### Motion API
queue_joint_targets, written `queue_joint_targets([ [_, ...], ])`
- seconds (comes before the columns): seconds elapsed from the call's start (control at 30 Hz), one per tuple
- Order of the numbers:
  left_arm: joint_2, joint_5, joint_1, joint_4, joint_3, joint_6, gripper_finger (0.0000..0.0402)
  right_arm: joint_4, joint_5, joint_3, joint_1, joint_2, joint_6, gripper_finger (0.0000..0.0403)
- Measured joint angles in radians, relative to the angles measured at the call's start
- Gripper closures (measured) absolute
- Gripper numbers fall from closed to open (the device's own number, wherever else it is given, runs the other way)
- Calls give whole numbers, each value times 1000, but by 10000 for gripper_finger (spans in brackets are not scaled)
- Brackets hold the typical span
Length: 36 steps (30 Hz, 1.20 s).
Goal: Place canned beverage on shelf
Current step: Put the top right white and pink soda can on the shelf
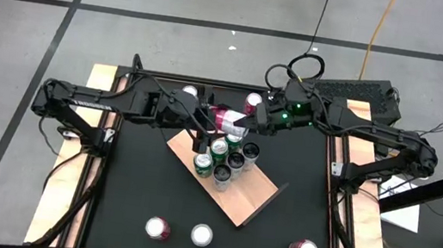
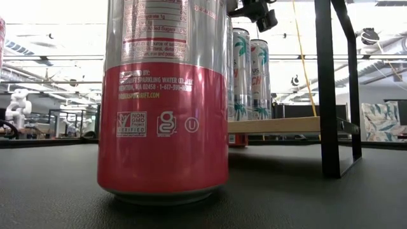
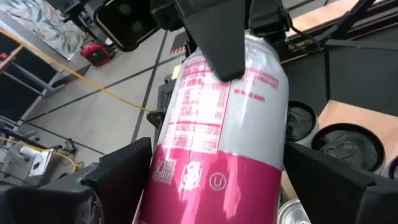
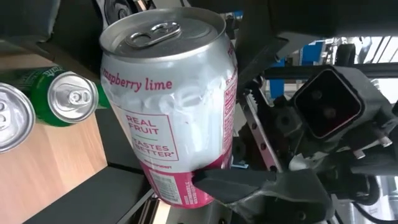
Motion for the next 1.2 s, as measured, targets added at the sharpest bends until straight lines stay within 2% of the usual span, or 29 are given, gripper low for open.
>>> queue_joint_targets([
  [0.37,7,-36,0,-23,0,54,47,4,-4,0,-1,-1,18,133],
  [0.63,7,-36,-3,-38,0,105,105,2,-27,0,-1,-1,20,133],
  [0.87,7,-51,-23,-30,0,103,114,4,-28,0,-1,-1,-6,117],
  [1.03,4,-48,-42,-45,24,3,116,27,-28,0,-6,-9,-54,81],
  [1.2,-2,-12,-61,-48,61,-131,117,129,-8,2,-12,-15,-85,57],
])
